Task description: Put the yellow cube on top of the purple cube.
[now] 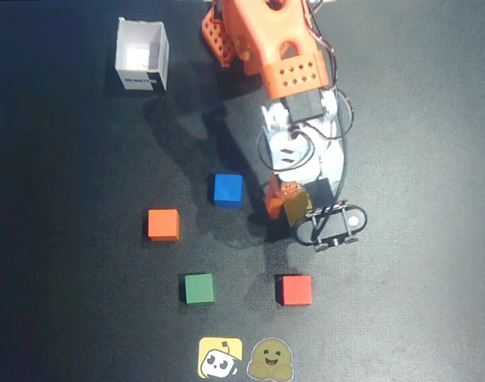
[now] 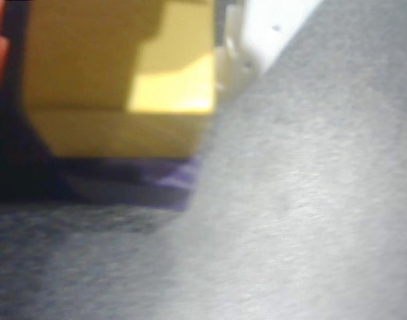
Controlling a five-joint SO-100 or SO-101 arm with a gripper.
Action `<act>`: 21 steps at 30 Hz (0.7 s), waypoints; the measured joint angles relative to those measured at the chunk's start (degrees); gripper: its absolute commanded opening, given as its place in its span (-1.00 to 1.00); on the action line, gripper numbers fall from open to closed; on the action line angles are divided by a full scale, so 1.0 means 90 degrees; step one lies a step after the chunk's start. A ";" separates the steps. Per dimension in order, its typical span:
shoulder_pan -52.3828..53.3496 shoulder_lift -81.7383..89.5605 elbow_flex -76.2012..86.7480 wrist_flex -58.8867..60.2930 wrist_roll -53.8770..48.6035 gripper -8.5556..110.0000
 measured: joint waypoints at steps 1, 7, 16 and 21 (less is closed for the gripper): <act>0.0000 0.0000 0.0000 0.0000 0.0010 -0.44; 0.0020 0.0576 0.0000 0.0293 0.0088 -0.44; 0.0029 0.1572 0.0000 0.0703 0.0088 -0.44; 0.0029 0.2441 0.0117 0.0967 0.0088 -0.53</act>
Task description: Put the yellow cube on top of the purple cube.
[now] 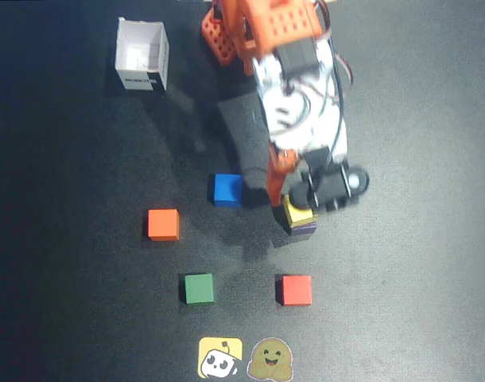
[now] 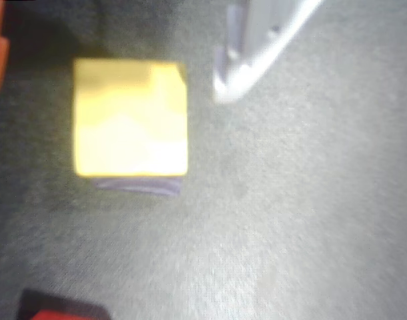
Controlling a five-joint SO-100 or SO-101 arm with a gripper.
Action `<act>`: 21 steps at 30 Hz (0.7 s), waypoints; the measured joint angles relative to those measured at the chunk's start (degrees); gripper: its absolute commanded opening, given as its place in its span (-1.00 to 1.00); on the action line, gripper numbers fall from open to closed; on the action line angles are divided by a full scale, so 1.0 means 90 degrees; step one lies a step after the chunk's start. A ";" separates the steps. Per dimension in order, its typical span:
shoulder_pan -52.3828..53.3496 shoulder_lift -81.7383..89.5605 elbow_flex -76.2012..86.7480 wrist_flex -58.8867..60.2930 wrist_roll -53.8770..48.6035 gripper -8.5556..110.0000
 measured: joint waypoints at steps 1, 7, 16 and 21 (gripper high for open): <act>0.0000 0.0225 0.0078 0.0020 0.0000 -0.59; 0.0566 0.1445 0.0635 0.0254 -0.0498 -0.85; 0.1914 0.3125 0.1768 0.0527 -0.1641 -0.86; 0.2197 0.4570 0.2773 0.0762 -0.1660 -0.85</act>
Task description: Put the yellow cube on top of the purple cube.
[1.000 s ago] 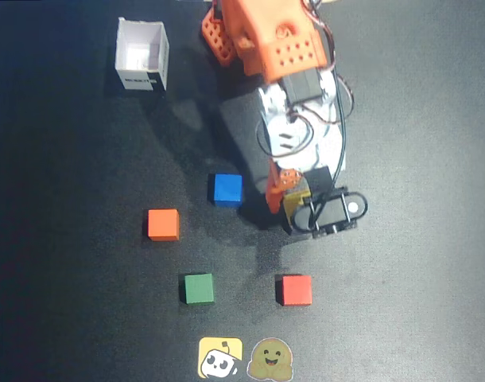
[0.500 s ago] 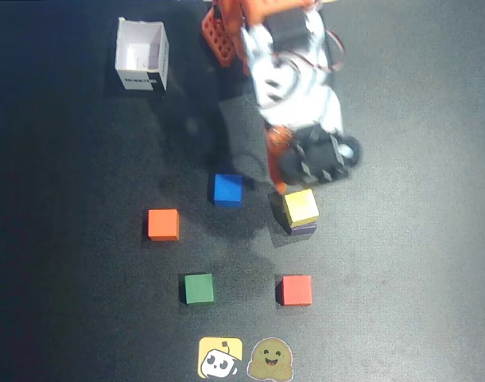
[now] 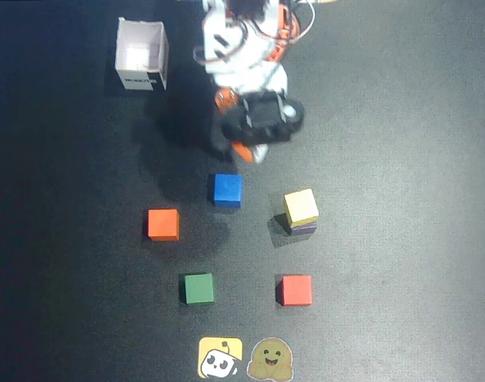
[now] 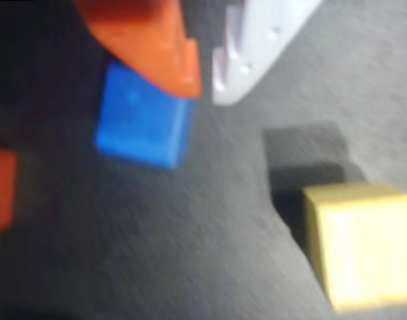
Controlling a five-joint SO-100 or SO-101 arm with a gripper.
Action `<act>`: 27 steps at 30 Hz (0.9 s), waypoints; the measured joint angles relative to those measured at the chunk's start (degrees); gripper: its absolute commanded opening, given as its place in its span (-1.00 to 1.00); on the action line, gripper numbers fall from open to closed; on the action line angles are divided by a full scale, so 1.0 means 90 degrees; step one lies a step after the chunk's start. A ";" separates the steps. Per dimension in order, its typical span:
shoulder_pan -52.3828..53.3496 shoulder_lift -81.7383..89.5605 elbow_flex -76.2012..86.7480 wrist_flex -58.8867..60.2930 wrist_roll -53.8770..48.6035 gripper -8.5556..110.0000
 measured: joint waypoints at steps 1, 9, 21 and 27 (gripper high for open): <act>0.0010 0.0361 0.0205 0.0098 0.0020 -0.85; 0.0059 0.0908 0.0586 0.0205 0.0146 -0.86; 0.0059 0.0918 0.0586 0.1338 0.0059 -0.85; 0.0059 0.0918 0.0586 0.1406 -0.0498 -0.85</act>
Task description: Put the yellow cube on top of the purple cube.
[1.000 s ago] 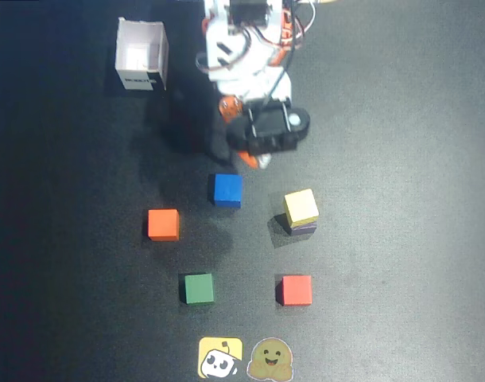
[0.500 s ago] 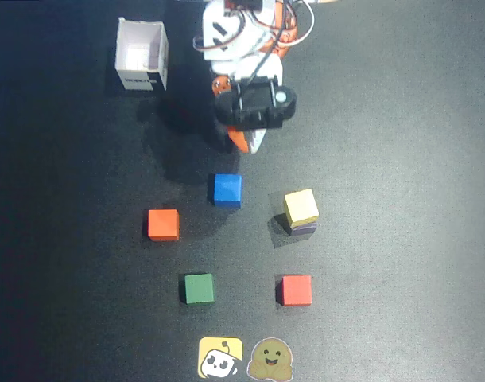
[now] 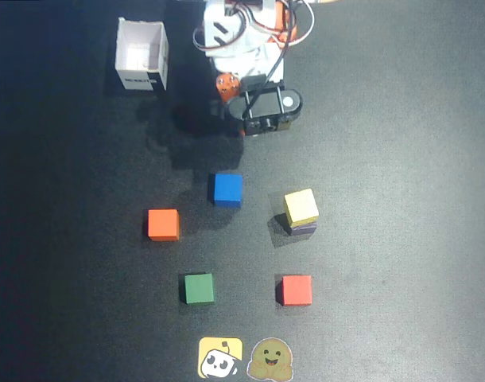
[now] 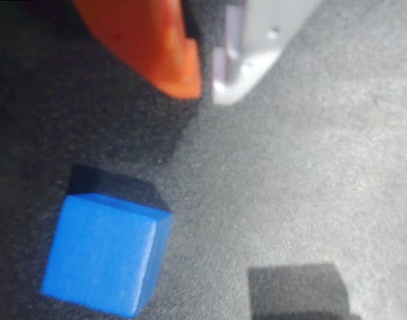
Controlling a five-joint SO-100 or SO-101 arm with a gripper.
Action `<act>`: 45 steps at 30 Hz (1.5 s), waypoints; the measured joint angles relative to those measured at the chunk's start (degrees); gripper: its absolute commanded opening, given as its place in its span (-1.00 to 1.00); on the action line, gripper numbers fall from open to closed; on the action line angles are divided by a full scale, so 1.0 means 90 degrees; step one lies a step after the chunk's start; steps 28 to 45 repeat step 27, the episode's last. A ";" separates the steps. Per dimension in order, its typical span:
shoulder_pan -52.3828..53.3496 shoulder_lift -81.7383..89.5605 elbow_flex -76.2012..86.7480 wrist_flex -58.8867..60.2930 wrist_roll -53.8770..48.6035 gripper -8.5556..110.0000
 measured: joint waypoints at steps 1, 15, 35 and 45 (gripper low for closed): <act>0.0000 0.0000 0.0000 0.0000 -0.0127 -0.85; 0.0000 0.0000 0.0000 0.0000 -0.0176 -0.85; 0.0000 0.0000 0.0000 0.0000 -0.0176 -0.85; 0.0000 0.0000 0.0000 0.0000 -0.0176 -0.85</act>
